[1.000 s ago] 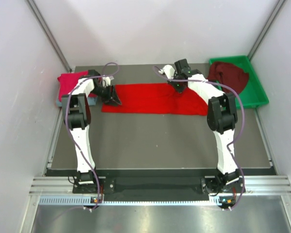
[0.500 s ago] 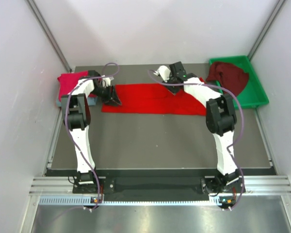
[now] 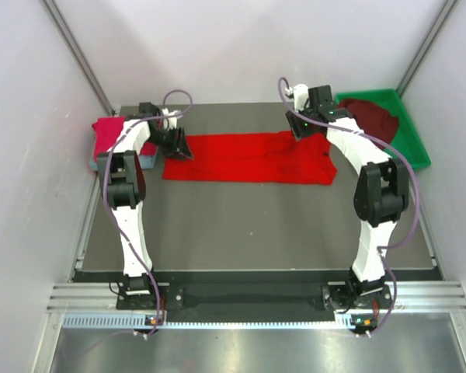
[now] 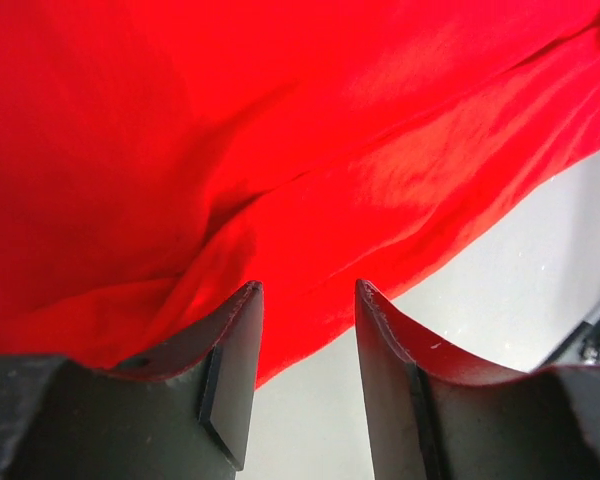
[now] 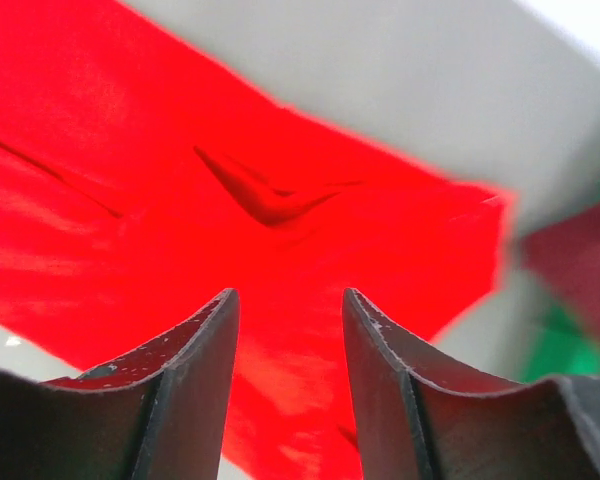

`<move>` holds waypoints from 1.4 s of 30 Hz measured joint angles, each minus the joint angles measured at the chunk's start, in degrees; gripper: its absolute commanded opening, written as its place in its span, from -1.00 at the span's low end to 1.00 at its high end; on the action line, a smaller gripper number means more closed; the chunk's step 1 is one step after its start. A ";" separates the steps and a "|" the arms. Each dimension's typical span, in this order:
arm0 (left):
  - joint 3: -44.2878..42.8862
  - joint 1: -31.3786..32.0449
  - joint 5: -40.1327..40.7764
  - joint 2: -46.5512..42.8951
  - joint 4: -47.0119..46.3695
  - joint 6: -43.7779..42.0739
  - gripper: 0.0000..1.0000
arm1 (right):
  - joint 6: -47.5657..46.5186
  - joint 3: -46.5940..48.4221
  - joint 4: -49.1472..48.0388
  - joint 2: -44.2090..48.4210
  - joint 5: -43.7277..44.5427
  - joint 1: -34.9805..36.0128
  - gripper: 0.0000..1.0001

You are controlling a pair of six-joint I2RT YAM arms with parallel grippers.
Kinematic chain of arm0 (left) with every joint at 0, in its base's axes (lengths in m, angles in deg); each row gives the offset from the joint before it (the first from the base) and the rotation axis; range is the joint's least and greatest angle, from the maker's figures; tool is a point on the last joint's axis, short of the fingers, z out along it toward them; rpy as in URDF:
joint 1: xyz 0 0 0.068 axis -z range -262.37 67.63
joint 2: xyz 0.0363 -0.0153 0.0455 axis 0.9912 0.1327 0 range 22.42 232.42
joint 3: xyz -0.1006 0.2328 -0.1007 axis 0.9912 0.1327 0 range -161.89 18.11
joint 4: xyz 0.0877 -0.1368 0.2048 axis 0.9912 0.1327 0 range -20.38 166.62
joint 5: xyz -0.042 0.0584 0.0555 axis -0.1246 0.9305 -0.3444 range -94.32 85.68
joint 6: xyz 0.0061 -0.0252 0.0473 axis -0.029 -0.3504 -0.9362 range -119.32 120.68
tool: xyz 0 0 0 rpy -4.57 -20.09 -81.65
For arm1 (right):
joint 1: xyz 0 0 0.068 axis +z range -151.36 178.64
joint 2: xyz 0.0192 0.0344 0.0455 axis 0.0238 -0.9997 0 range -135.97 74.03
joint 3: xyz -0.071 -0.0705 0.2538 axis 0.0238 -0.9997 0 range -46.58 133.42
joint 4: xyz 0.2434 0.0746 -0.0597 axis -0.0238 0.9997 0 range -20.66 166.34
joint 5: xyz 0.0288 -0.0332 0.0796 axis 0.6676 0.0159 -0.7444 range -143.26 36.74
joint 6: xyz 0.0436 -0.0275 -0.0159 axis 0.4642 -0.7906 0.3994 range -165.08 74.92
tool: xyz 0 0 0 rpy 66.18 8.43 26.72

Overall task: Fold and stack the t-shirts
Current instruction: Fold the tshirt

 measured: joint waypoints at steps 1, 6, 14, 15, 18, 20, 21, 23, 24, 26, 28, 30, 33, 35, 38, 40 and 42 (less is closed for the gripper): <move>-1.29 0.00 0.15 0.00 0.09 -0.37 -0.06 | 2.47 0.00 0.22 -1.31 -1.90 -0.83 -0.02; -9.35 0.00 0.87 1.64 0.37 -1.16 -0.06 | 11.10 -0.22 1.22 -7.91 -8.28 -3.74 0.01; -16.63 0.11 4.00 9.29 -1.95 -1.70 -0.03 | 17.57 -2.01 1.75 -11.39 -12.50 -6.62 0.03; -16.63 0.26 4.50 10.16 -1.95 -1.75 -0.03 | 18.10 -2.34 1.73 -11.39 -12.68 -6.95 0.04; -16.83 0.37 4.96 11.37 -2.32 -1.46 -0.06 | 19.34 -3.48 1.77 -11.50 -13.03 -8.26 0.05; -16.94 0.68 5.92 11.39 -2.58 -1.36 -0.06 | 20.17 -3.85 1.70 -11.76 -13.20 -9.05 0.08; -16.98 0.87 6.40 11.39 -2.64 -1.33 -0.07 | 20.61 -3.85 1.55 -11.91 -13.62 -9.35 0.08; -17.40 1.38 7.85 11.52 -2.78 -1.25 -0.07 | 21.40 -3.26 1.64 -12.39 -13.75 -9.53 0.09; -17.46 1.66 8.63 11.54 -2.91 -1.27 -0.08 | 21.55 -2.69 1.86 -12.70 -13.73 -9.53 0.10; -17.25 2.27 9.97 11.47 -3.50 -1.29 -0.09 | 21.90 0.20 3.08 -14.40 -13.66 -9.55 0.10; -16.00 2.91 10.91 10.64 -4.42 -1.40 -0.09 | 21.94 4.28 3.52 -17.00 -13.53 -9.62 0.11; -13.42 3.37 12.15 9.11 -5.97 -1.68 -0.10 | 22.45 9.01 3.19 -19.98 -13.60 -9.77 0.12; -8.46 4.15 13.35 6.19 -7.91 -1.90 -0.10 | 23.39 13.42 3.04 -22.73 -13.68 -10.05 0.14; -4.72 4.76 13.84 3.85 -8.07 -1.92 -0.10 | 24.17 15.63 2.89 -24.13 -13.66 -10.16 0.15; -0.39 5.73 14.82 1.03 -7.85 -1.92 -0.10 | 24.92 19.56 2.99 -26.49 -13.66 -10.32 0.15; 1.40 6.36 15.50 -0.24 -7.21 -1.88 -0.10 | 25.31 21.59 2.97 -27.74 -13.62 -10.40 0.15; 1.53 6.91 16.92 -0.66 -6.08 -1.79 -0.08 | 25.29 22.12 2.86 -28.06 -13.62 -10.45 0.15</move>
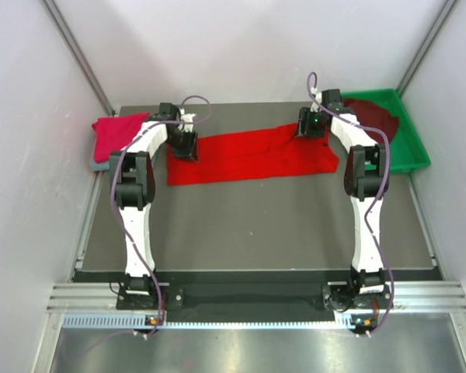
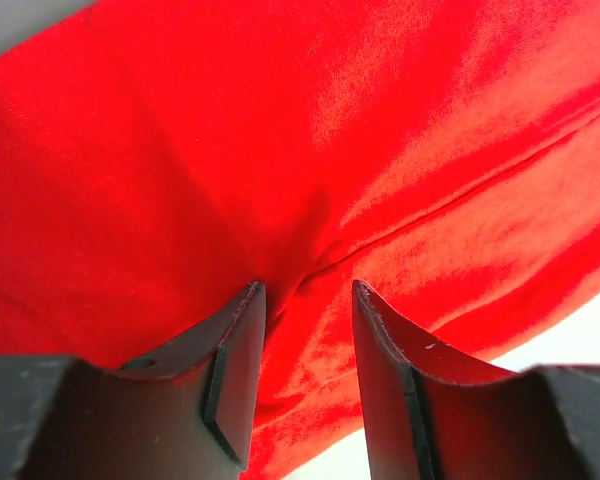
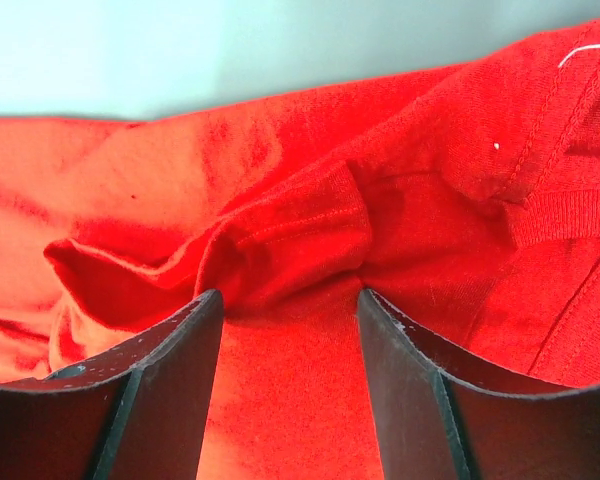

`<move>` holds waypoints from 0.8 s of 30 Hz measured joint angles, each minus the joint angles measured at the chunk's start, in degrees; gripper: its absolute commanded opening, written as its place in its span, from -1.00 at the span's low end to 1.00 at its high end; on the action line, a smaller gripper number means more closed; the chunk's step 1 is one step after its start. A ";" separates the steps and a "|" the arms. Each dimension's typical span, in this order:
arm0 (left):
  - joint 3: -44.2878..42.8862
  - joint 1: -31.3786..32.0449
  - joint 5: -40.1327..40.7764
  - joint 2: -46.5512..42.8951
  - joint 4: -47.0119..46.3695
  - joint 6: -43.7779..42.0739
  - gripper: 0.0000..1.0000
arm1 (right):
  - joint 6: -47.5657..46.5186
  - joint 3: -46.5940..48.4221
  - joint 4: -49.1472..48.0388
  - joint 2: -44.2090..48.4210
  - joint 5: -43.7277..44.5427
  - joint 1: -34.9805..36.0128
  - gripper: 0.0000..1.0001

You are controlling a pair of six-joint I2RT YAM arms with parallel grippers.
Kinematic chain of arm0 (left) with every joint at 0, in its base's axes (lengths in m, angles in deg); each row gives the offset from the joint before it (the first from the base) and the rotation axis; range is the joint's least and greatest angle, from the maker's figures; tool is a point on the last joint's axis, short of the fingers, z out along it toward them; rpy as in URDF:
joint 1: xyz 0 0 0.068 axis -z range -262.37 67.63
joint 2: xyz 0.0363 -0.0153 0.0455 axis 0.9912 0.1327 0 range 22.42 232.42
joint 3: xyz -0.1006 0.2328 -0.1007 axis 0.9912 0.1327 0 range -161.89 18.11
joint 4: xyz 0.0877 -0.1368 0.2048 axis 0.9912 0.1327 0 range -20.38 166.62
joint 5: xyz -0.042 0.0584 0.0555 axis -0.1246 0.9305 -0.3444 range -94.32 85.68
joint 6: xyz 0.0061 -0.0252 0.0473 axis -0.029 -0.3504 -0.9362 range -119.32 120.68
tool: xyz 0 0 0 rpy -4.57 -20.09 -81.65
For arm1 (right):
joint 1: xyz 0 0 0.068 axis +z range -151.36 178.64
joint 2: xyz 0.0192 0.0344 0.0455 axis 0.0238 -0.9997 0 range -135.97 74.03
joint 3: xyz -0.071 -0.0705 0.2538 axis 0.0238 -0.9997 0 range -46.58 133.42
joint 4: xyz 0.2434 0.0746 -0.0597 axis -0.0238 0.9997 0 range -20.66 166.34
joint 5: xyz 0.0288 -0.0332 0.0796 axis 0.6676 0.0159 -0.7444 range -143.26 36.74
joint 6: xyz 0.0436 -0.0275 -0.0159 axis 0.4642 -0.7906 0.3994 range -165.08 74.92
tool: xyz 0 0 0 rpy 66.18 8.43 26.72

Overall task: Fold and stack the t-shirts
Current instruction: Fold the tshirt

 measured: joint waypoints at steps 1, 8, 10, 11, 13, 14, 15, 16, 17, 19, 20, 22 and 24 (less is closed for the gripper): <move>-0.20 0.24 0.79 -0.07 0.28 0.00 -0.07 | -0.02 0.00 0.00 0.00 0.00 0.00 0.15; -10.40 0.33 9.46 0.00 3.50 -0.76 0.26 | -1.36 -3.58 0.02 2.78 0.00 -0.04 0.17; -13.77 -0.28 11.72 0.04 2.71 -0.85 0.28 | -1.97 -6.38 0.35 5.40 0.00 -0.09 0.18; -15.04 -0.63 12.66 0.17 2.38 -0.90 0.28 | -2.16 -7.58 0.61 6.82 -0.02 -0.13 0.18; -17.14 -1.49 13.99 0.90 1.99 -1.22 0.28 | -2.67 -9.55 0.94 9.64 0.00 -0.20 0.18; -17.92 -1.92 14.56 1.66 1.86 -1.29 0.28 | -2.97 -10.23 1.31 10.95 0.04 -0.22 0.18; -18.29 -2.25 14.78 2.38 1.73 -1.40 0.28 | -3.08 -10.82 1.49 12.41 0.13 -0.26 0.18; -18.64 -2.62 15.04 3.43 1.68 -1.42 0.27 | -3.19 -11.63 1.40 13.75 0.35 -0.28 0.18; -18.95 -2.95 15.37 4.57 1.70 -1.44 0.24 | -3.23 -12.76 1.29 15.15 0.50 -0.33 0.18; -19.19 -3.50 15.80 7.13 1.70 -1.46 0.20 | -3.28 -15.23 1.64 17.90 0.70 -0.44 0.18; -19.37 -3.67 16.02 8.50 1.77 -1.46 0.18 | -3.26 -16.57 1.51 19.10 0.87 -0.55 0.18; -19.74 -3.82 16.52 11.30 1.66 -1.75 0.17 | -3.23 -19.78 1.68 21.24 1.11 -0.83 0.18; -21.44 -4.09 16.65 11.54 1.36 -1.64 0.12 | -3.37 -22.38 1.77 22.38 1.29 -1.20 0.18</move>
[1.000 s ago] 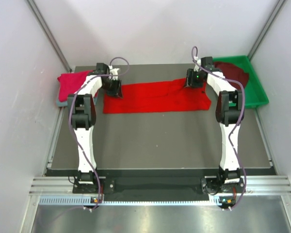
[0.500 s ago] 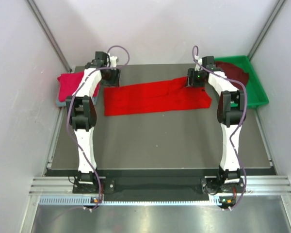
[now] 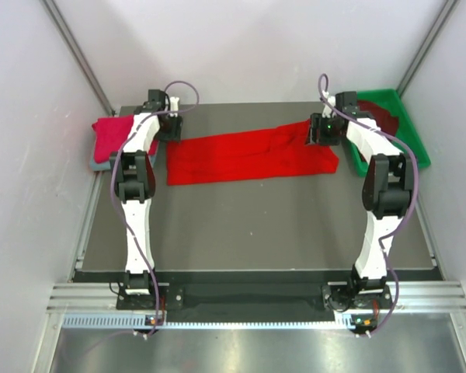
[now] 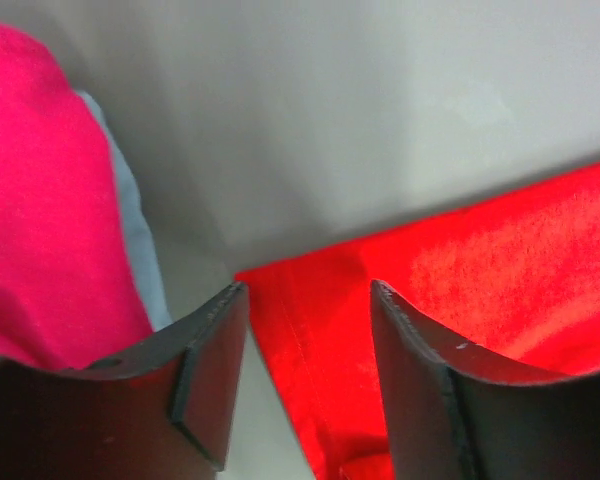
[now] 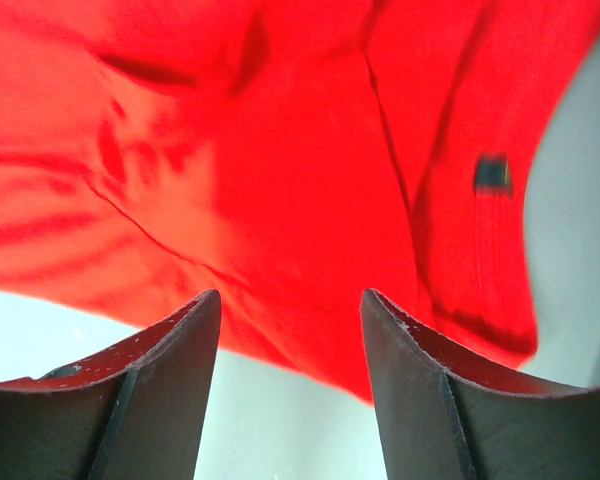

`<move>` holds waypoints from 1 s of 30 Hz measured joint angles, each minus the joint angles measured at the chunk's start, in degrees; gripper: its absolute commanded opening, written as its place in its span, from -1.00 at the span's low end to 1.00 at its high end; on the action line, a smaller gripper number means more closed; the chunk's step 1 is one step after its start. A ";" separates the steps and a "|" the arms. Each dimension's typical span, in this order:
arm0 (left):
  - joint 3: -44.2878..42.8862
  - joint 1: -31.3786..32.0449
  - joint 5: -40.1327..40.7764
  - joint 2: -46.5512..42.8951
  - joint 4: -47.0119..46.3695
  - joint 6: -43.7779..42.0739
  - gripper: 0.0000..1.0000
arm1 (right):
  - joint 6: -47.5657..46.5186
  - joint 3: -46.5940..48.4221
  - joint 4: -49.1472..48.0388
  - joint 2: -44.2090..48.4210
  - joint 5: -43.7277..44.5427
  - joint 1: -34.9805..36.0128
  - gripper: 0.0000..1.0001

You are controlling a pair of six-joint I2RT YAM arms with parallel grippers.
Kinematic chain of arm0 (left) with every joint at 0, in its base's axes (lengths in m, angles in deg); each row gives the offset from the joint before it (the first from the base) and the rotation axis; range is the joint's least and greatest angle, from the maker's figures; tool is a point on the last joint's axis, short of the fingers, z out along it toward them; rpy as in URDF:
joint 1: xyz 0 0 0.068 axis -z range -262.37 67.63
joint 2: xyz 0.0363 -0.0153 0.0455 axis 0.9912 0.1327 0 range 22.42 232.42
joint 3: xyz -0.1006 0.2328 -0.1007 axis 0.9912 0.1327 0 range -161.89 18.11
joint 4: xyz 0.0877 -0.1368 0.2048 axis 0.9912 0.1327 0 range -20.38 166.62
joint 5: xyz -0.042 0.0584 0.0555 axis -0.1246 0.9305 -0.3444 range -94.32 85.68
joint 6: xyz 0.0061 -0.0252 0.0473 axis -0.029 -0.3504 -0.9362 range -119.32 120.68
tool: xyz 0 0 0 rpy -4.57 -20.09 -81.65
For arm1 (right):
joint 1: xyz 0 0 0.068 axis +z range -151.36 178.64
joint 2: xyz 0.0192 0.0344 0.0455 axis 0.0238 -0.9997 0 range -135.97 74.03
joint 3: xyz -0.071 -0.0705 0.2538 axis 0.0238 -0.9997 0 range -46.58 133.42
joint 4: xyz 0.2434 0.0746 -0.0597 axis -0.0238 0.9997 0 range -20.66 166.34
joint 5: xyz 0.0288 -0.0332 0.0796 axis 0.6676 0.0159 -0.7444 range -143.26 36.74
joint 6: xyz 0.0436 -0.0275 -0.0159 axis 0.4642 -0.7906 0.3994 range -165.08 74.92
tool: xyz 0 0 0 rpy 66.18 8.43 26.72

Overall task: Fold and stack the t-shirts
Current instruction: Fold the tshirt

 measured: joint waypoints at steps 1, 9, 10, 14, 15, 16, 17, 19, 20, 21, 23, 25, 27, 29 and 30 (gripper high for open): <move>-0.57 -0.02 0.04 0.13 -0.15 0.00 0.09 | -0.09 -1.46 0.33 0.39 0.15 -0.20 0.18; -1.42 -1.77 -0.92 1.57 -0.68 -0.02 -0.90 | -0.74 -9.27 2.34 0.59 2.67 -0.68 0.18; -1.38 -1.95 -1.36 1.57 -0.63 -0.07 -0.91 | -0.76 -9.75 2.51 0.59 2.86 -0.68 0.18; 0.00 -2.43 -2.89 0.96 -1.53 -0.07 -1.00 | -1.18 -11.26 2.60 0.61 3.50 -0.70 0.18; 0.59 -2.49 -3.26 0.66 -1.97 -0.13 -1.00 | -1.27 -11.47 2.60 0.61 3.74 -0.70 0.19; 1.16 -2.60 -3.63 0.31 -2.19 -0.17 -1.00 | -1.46 -11.52 2.64 0.61 4.22 -0.72 0.19; 1.70 -2.71 -4.00 0.00 -2.14 -0.20 -1.00 | -1.68 -11.52 2.58 0.61 4.59 -0.72 0.19; 3.23 -2.89 -4.57 -0.92 -2.16 -0.20 -1.00 | -2.08 -11.37 2.47 0.61 5.25 -0.79 0.19; 4.09 -2.95 -4.81 -1.44 -2.08 -0.17 -1.00 | -2.21 -11.06 2.67 0.52 5.60 -0.83 0.19; 4.74 -3.02 -5.01 -1.86 -1.92 -0.17 -1.00 | -2.25 -10.69 2.69 0.37 5.90 -0.92 0.19; 6.32 -3.10 -5.42 -2.86 -1.75 -0.20 -1.00 | -2.32 -8.98 2.73 -0.57 6.64 -1.20 0.18; 7.69 -3.15 -5.68 -3.67 -1.60 -0.20 -1.00 | -2.97 -6.67 2.60 -2.14 7.50 -1.49 0.18; 9.29 -3.17 -6.01 -4.74 -1.20 -0.22 -1.00 | -3.58 -4.92 2.45 -3.76 8.07 -1.73 0.17; 11.17 -3.17 -6.29 -5.95 -0.63 -0.22 -1.00 | -3.96 -3.39 2.73 -5.01 8.74 -1.81 0.13; 12.09 -3.17 -6.45 -6.54 -0.46 -0.22 -1.00 | -4.24 -2.32 2.89 -5.75 9.01 -1.81 0.09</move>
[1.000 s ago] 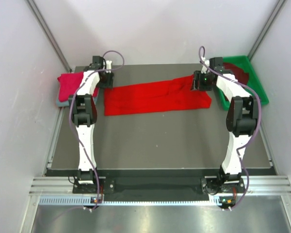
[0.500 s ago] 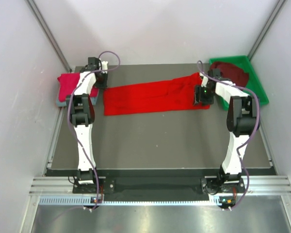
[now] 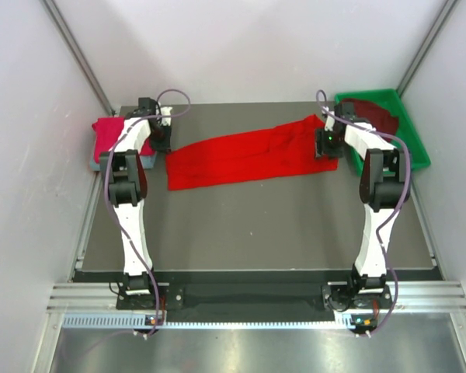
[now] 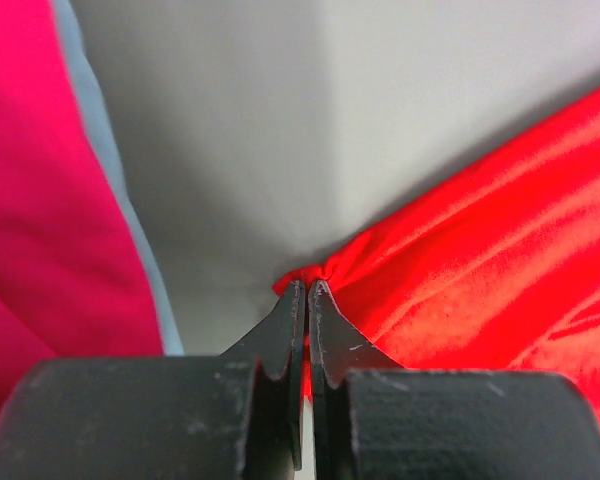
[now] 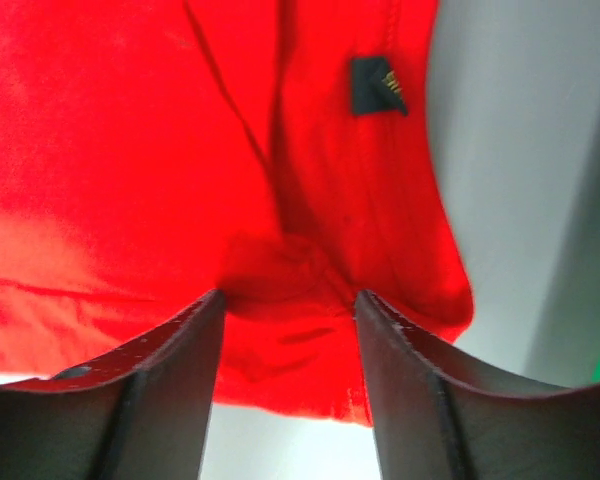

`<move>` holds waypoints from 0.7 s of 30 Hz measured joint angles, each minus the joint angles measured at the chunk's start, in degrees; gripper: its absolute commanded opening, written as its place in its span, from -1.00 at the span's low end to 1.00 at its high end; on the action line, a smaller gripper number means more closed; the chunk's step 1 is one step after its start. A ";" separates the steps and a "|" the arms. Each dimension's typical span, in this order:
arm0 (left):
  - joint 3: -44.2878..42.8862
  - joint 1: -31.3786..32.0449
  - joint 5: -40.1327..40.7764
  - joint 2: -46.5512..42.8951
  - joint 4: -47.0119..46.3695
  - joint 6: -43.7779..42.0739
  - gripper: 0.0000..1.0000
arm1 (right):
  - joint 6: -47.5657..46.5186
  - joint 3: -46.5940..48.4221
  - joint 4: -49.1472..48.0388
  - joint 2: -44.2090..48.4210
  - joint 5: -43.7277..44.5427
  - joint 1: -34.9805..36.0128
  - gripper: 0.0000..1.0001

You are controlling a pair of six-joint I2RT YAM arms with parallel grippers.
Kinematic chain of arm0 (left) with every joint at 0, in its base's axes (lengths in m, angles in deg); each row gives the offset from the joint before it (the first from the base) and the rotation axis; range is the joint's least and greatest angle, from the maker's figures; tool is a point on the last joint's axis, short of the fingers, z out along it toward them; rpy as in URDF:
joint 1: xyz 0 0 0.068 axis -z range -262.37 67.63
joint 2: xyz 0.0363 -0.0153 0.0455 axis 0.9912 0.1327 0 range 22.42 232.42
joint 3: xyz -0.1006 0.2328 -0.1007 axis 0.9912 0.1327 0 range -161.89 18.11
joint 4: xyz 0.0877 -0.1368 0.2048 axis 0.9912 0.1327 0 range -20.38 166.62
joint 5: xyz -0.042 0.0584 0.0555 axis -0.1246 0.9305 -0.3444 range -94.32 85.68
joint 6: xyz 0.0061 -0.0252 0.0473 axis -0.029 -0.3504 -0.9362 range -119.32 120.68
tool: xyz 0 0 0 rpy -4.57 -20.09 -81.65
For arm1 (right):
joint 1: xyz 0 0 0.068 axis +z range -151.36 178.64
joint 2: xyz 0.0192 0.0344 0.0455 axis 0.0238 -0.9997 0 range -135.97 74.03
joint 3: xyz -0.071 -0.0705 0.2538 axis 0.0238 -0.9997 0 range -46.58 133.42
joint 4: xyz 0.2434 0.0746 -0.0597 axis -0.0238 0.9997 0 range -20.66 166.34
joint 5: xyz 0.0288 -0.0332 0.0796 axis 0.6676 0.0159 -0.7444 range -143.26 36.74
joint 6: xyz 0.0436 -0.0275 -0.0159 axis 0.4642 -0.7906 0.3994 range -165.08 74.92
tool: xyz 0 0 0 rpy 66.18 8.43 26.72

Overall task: Fold and stack the t-shirts
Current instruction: Fold the tshirt

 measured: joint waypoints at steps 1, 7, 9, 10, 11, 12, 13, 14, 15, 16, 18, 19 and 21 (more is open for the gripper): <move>1.09 0.00 -0.11 -0.72 0.20 0.00 -1.00 | -0.17 1.18 0.17 -0.81 0.28 0.00 0.08; 6.56 0.07 -0.83 -4.59 2.32 0.04 -1.00 | -1.51 6.84 0.90 -4.37 1.25 0.11 0.08; 8.17 0.37 -0.98 -6.03 2.75 0.07 -1.00 | -1.99 8.68 0.96 -5.57 1.46 0.15 0.08; 9.05 0.46 -1.09 -6.80 2.82 0.09 -1.00 | -2.25 9.88 1.09 -6.29 1.55 0.24 0.08; 10.01 0.61 -1.27 -7.65 3.06 0.13 -1.00 | -2.47 11.10 1.18 -6.97 1.64 0.26 0.07; 10.84 0.76 -1.53 -8.46 3.30 0.17 -1.00 | -2.64 12.33 1.16 -7.78 1.68 0.26 0.07; 12.07 1.05 -1.79 -9.60 3.28 0.24 -1.00 | -2.93 13.86 1.20 -8.83 1.68 0.28 0.07; 13.27 1.31 -2.05 -10.62 3.19 0.28 -1.00 | -2.99 15.28 1.44 -9.70 1.68 0.42 0.07; 14.53 1.62 -2.25 -11.72 3.32 0.35 -1.00 | -3.15 17.42 1.75 -10.95 1.68 0.50 0.07; 15.72 1.99 -2.56 -12.72 3.56 0.42 -1.00 | -3.30 19.43 1.53 -12.17 1.70 0.55 0.07; 18.29 2.91 -3.30 -14.78 3.63 0.46 -1.00 | -3.45 22.69 1.60 -14.23 1.79 0.72 0.07; 19.54 3.37 -3.48 -15.74 3.87 0.50 -1.00 | -3.50 24.00 1.62 -14.99 1.90 0.85 0.07; 21.94 4.24 -3.87 -17.53 3.98 0.50 -1.00 | -3.54 25.51 1.46 -15.98 2.12 1.09 0.07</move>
